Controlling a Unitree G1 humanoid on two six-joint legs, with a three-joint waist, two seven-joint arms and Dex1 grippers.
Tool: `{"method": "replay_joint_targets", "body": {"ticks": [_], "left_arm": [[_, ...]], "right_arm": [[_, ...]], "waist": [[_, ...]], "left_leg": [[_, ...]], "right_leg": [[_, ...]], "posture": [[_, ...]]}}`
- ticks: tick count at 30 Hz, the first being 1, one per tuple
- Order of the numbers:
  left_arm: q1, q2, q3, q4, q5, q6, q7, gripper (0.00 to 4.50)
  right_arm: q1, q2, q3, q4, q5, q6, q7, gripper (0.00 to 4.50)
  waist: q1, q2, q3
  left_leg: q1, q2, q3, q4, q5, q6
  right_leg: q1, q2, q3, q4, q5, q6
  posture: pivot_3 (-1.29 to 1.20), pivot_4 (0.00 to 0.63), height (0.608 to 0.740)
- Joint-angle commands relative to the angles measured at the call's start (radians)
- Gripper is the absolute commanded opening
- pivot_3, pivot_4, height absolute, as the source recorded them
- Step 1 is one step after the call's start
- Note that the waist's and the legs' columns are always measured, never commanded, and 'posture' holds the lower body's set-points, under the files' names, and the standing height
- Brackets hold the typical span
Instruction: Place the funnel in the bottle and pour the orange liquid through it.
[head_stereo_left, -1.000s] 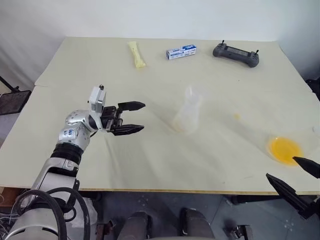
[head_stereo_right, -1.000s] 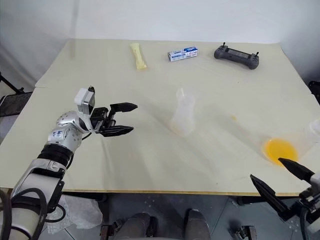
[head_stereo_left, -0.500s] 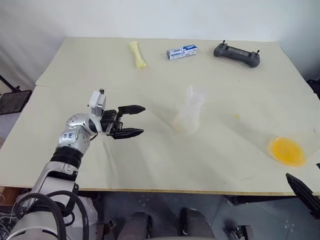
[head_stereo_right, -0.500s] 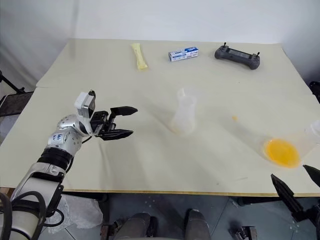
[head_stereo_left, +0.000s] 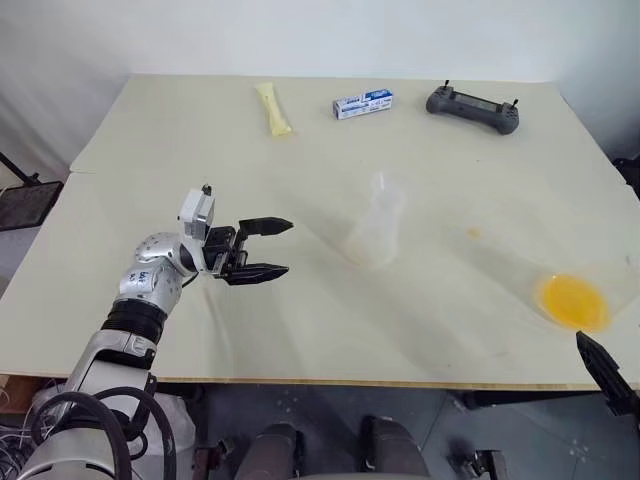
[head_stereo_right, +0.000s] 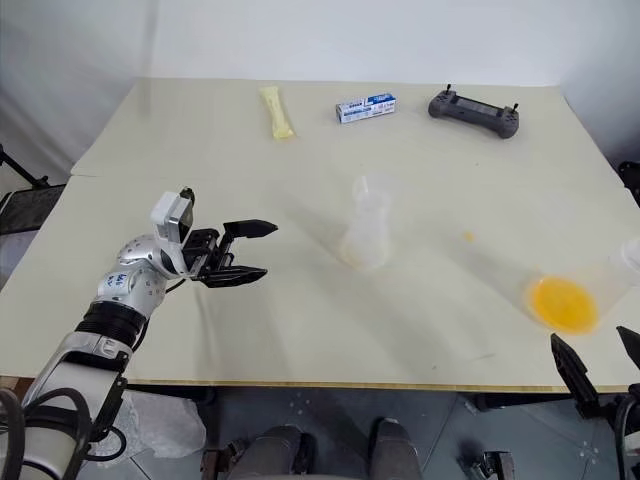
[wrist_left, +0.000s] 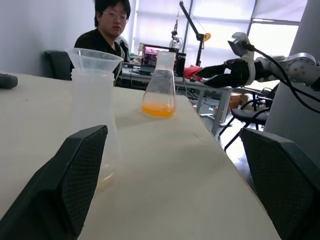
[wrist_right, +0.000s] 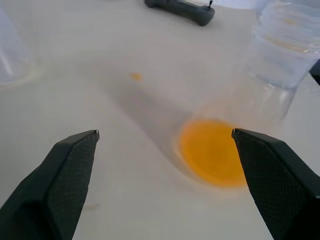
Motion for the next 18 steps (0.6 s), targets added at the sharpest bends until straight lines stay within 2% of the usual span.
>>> {"method": "replay_joint_targets", "body": {"ticks": [1, 10, 18], "left_arm": [[0.015, 0.000, 0.032, -0.056, -0.018, 0.004, -0.112, 4.50], [0.051, -0.008, 0.054, -0.093, -0.011, 0.031, -0.112, 4.50], [0.062, 0.007, 0.055, -0.107, -0.018, 0.049, -0.112, 4.50]], "right_arm": [[-0.019, -0.030, -0.008, -0.011, 0.038, -0.005, -0.051, 4.46], [-0.100, -0.060, 0.056, -0.035, 0.060, 0.037, -0.196, 4.46], [-0.039, -0.042, 0.017, -0.147, 0.144, 0.072, -0.301, 4.46]], "waist": [[0.001, 0.001, 0.000], [0.001, 0.002, 0.000], [0.002, 0.002, -0.001]], "left_leg": [[0.000, 0.000, 0.001, 0.000, 0.000, 0.000], [0.000, 0.000, 0.002, -0.001, 0.000, 0.000], [0.000, 0.000, 0.001, -0.001, 0.000, 0.000]], "right_leg": [[0.000, 0.000, 0.000, 0.000, 0.000, 0.000], [-0.001, 0.000, 0.000, 0.000, 0.000, 0.000], [-0.001, 0.000, 0.000, 0.000, 0.000, 0.000]], "posture": [[0.00, 0.150, 0.740], [0.00, 0.150, 0.740], [0.00, 0.150, 0.740]]}}
